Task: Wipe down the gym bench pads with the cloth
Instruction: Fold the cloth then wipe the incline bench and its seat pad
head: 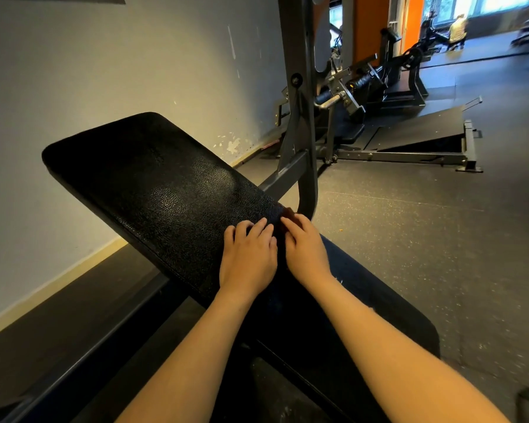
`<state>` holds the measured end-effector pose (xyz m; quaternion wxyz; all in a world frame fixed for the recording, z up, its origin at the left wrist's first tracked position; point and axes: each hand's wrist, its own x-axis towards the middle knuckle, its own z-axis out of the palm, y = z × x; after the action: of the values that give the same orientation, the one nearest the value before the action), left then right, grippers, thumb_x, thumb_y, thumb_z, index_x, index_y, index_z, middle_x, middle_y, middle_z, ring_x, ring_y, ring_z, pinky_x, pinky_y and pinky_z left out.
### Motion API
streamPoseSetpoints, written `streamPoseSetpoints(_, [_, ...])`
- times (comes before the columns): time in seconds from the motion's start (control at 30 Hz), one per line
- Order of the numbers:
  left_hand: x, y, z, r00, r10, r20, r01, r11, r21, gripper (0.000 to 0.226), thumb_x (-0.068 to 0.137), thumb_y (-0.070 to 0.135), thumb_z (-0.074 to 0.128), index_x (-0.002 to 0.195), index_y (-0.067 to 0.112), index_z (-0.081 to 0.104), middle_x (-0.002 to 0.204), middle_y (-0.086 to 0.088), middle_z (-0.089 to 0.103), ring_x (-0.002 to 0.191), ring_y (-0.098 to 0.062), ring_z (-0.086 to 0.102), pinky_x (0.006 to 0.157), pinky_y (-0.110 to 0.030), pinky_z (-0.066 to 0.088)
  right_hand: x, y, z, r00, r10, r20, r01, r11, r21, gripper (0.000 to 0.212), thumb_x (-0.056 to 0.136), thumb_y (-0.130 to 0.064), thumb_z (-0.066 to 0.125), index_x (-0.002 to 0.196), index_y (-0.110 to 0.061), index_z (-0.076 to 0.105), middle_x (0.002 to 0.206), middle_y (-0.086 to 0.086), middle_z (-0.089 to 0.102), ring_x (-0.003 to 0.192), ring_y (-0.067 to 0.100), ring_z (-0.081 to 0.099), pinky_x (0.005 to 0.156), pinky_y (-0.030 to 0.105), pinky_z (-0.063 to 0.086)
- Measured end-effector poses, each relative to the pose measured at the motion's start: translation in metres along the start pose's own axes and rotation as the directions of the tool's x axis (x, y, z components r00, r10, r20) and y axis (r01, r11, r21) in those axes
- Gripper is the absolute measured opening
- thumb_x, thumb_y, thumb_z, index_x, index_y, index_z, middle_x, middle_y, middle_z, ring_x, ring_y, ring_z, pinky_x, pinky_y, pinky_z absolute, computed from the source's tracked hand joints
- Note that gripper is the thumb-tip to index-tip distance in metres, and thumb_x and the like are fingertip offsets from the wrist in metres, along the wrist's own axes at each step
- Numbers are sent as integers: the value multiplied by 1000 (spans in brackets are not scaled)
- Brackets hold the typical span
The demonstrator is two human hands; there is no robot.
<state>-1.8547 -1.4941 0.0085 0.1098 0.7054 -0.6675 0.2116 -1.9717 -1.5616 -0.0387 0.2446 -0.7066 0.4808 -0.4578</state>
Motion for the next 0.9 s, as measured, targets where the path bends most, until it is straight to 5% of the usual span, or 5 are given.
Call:
streamPoseSetpoints(0.13, [-10, 3, -1, 999, 41, 7, -41, 999, -30, 45, 106, 36, 33, 146, 25, 51, 151, 9, 49, 136, -19, 40, 112, -44, 26, -28, 1, -1, 990, 119, -79, -125, 988, -86, 41, 104, -19, 43, 143, -19, 53, 153, -1, 39, 144, 18, 30, 118, 41, 33])
streamPoseSetpoints(0.33, [-30, -1, -1, 995, 19, -93, -31, 991, -132, 43, 98, 34, 39, 127, 21, 69, 130, 8, 67, 119, -18, 54, 99, -41, 38, -61, 4, -11, 984, -160, 77, 166, 983, -83, 41, 102, -16, 49, 142, -22, 55, 155, 1, 38, 143, 16, 33, 115, 27, 26])
streamPoseSetpoints(0.5, [-72, -3, 3, 978, 44, -205, -80, 982, -172, 38, 98, 29, 46, 123, 18, 71, 125, 6, 69, 116, -18, 57, 98, -39, 43, -48, 10, -19, 992, 127, 7, -126, 990, -68, 42, 106, -22, 41, 148, -24, 47, 162, -1, 28, 151, 18, 19, 121, 39, 23])
streamPoseSetpoints(0.77, [-117, -25, 11, 963, 43, -265, -128, 941, -312, 39, 101, 22, 44, 131, 7, 64, 135, -6, 62, 129, -24, 52, 114, -36, 36, -111, -15, -4, 954, -264, 144, 275, 960, -58, 40, 103, -17, 49, 143, -20, 55, 158, 2, 36, 150, 18, 24, 120, 30, 22])
streamPoseSetpoints(0.9, [-148, -32, 8, 974, -23, -223, -63, 927, -370, 42, 104, 28, 42, 140, 11, 58, 147, -1, 53, 144, -21, 36, 122, -30, 19, -118, -10, -12, 1000, 2, 22, 0, 999, -52, 41, 105, -19, 45, 146, -23, 51, 161, -2, 30, 151, 15, 18, 122, 31, 19])
